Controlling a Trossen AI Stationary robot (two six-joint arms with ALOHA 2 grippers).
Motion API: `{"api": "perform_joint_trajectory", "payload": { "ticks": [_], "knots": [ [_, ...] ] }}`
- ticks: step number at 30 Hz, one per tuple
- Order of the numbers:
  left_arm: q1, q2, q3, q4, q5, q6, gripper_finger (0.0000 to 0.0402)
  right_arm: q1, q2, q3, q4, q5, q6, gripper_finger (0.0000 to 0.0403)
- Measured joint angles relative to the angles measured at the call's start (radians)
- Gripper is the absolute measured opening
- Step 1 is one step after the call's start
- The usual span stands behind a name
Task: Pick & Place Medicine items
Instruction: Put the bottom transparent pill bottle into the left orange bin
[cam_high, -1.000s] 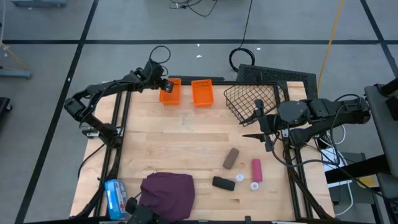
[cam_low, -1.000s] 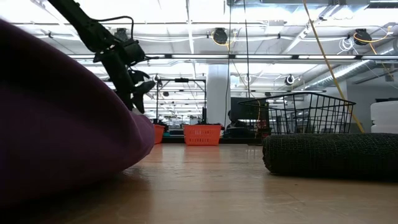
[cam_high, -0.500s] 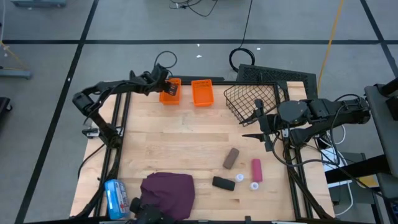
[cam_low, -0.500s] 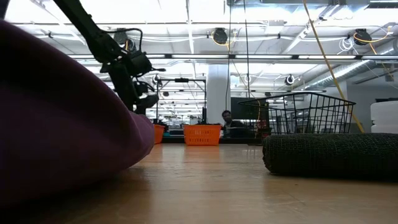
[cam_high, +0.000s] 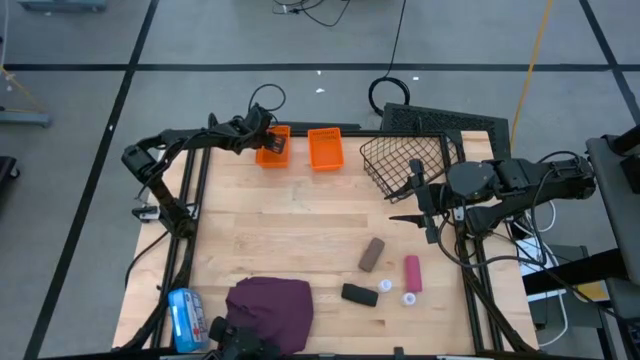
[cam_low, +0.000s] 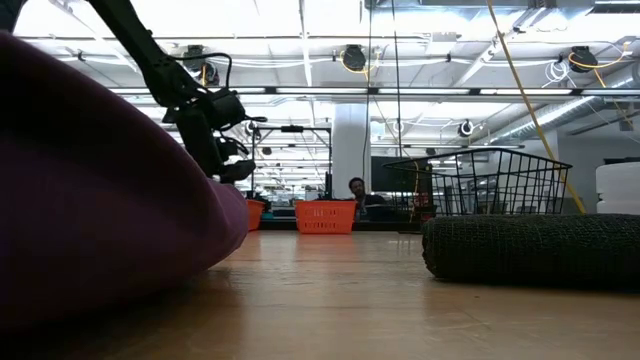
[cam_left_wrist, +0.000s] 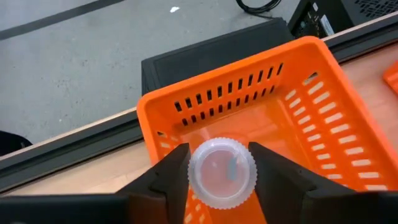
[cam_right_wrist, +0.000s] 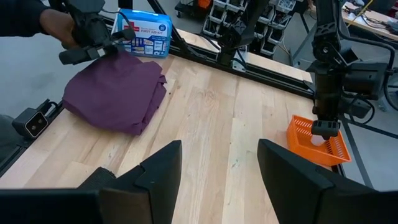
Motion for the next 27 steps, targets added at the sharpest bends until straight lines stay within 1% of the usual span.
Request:
{"api": "perform_joint_trajectory", "payload": {
  "ticks": [4,7,11,16,19,22,27],
  "knots": [
    [-0.002,0.000,0.000,0.000,0.000,0.000,0.0210,0.000,0.000,0.000,0.000,0.000,0.002,0.0199],
    [-0.004,0.000,0.000,0.000,0.000,0.000,0.0229,0.000,0.000,0.000,-0.002,0.000,0.002,0.0199],
    [-0.004,-0.020,0.000,-0.002,0.000,0.023,0.0241,0.000,0.000,0.000,-0.023,-0.002,-0.010,0.0199],
    [-0.009,-0.098,0.000,-0.009,0.000,0.030,0.0244,0.017,-0.005,0.000,-0.056,-0.004,0.019,0.0199],
    [-0.024,-0.177,0.000,-0.027,0.001,0.029,0.0245,0.061,-0.008,0.000,-0.120,-0.004,0.071,0.0199],
    [-0.051,-0.266,0.000,-0.045,0.021,0.034,0.0245,0.134,-0.003,-0.015,-0.182,0.018,0.184,0.0199],
    [-0.139,-0.411,0.000,-0.033,0.102,0.053,0.0246,0.297,0.001,-0.145,-0.181,0.100,0.336,0.0199]
  ]
}}
